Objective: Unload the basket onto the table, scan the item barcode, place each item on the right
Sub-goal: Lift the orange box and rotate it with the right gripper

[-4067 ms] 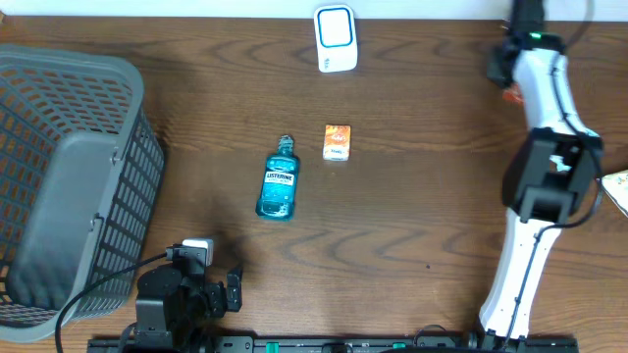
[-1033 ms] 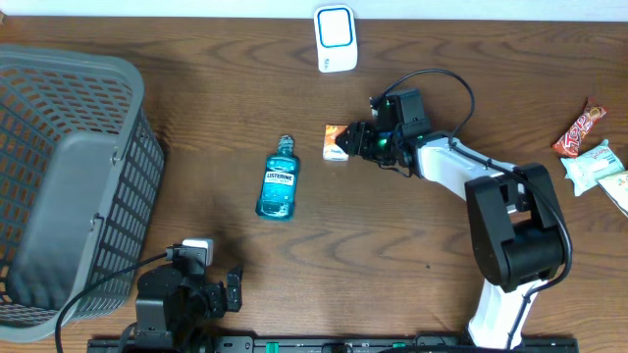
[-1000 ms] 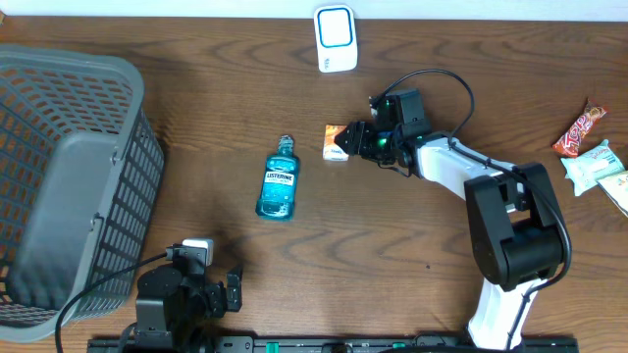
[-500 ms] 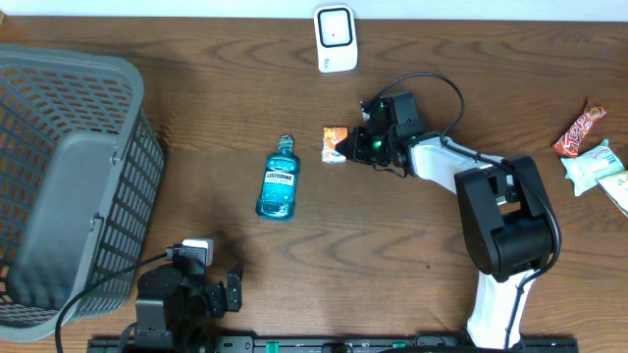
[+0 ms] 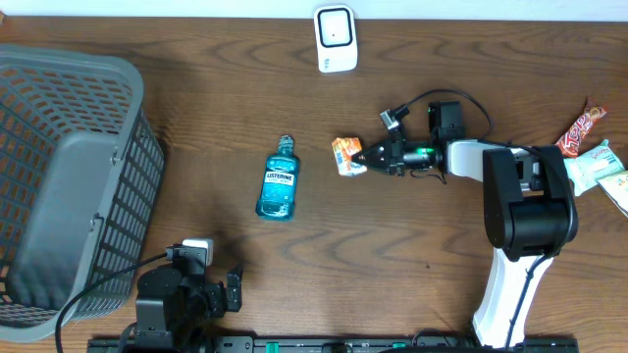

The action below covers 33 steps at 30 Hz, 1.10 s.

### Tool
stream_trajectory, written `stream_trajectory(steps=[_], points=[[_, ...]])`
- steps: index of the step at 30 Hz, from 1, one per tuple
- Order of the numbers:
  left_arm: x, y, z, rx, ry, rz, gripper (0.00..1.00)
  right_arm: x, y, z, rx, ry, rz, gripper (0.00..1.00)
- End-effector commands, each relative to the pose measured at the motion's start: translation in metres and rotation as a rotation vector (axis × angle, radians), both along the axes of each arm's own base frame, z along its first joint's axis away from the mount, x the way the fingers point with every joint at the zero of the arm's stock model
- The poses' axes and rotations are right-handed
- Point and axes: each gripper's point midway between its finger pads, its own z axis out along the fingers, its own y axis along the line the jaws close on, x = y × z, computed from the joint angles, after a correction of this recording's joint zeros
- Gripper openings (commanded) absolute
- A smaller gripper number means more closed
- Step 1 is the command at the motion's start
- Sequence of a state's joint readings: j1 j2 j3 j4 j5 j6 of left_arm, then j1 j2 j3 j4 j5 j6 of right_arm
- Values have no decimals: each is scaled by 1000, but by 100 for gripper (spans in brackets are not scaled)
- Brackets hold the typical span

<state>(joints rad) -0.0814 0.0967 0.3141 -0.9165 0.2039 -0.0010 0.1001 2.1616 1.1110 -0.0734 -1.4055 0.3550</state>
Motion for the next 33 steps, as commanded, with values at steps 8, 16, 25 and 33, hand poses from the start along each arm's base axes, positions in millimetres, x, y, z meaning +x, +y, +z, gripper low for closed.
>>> stream_trajectory(steps=[8,16,25,33], points=[[-1,-1,-2,-4,7,-1,100,-90,16,11,136,59,143,1],[-1,-1,-2,-4,7,-1,99,-157,9,29,149,-39,180,1],[-1,-1,-2,-4,7,-1,100,-196,0,43,155,-155,300,1],[-1,-1,-2,-4,7,-1,100,-198,0,43,155,-147,299,1]])
